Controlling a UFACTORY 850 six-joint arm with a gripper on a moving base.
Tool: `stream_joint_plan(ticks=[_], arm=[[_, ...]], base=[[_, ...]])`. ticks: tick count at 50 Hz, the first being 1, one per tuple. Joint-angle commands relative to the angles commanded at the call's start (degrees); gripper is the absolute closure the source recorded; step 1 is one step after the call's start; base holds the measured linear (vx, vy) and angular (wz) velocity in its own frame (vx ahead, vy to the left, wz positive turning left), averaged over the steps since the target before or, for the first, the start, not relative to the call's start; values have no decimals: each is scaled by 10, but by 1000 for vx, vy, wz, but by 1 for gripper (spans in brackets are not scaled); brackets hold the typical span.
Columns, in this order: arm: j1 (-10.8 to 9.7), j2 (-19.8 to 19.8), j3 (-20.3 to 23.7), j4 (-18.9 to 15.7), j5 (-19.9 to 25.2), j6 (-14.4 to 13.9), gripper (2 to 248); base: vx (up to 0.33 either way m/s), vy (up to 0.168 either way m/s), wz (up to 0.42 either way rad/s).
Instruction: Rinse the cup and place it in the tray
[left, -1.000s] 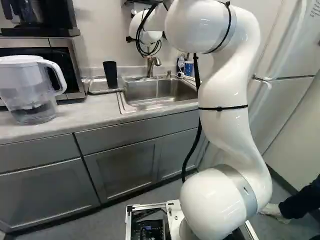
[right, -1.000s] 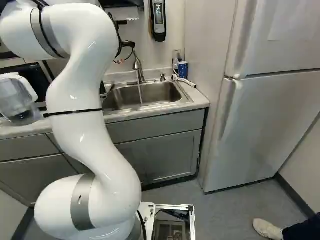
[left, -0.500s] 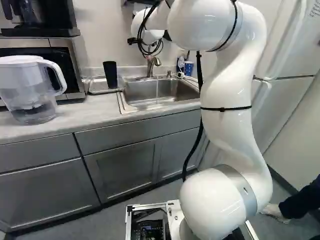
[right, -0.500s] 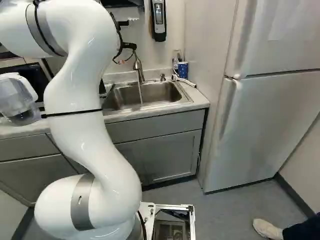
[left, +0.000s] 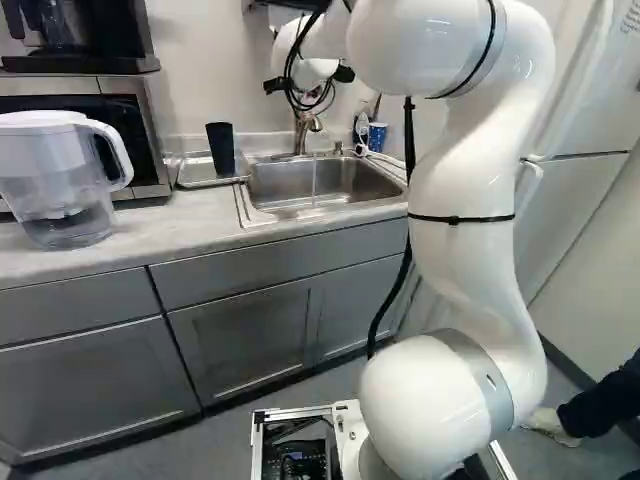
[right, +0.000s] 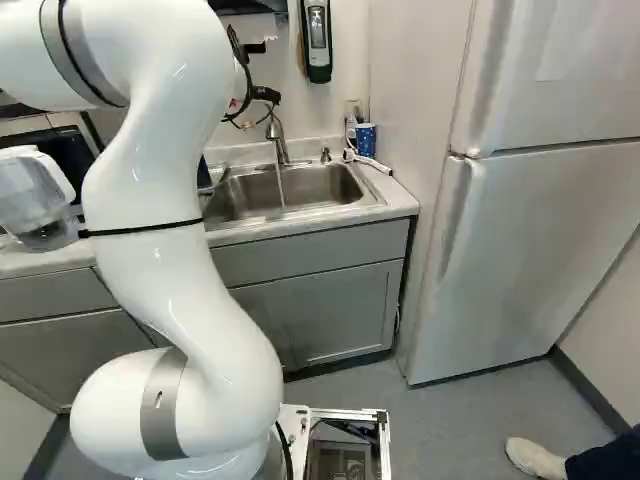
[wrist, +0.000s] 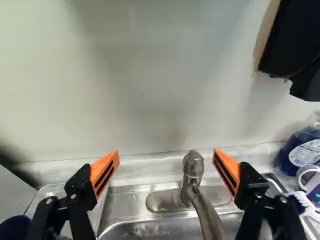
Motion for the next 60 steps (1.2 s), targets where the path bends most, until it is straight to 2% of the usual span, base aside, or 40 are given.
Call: stream_joint_plan(ticks=[33, 60], arm=[[-34, 73, 86, 0, -42, 0, 3], [-33, 118, 137, 0, -112, 0, 3]], base=[[0, 0, 0], [0, 0, 0]])
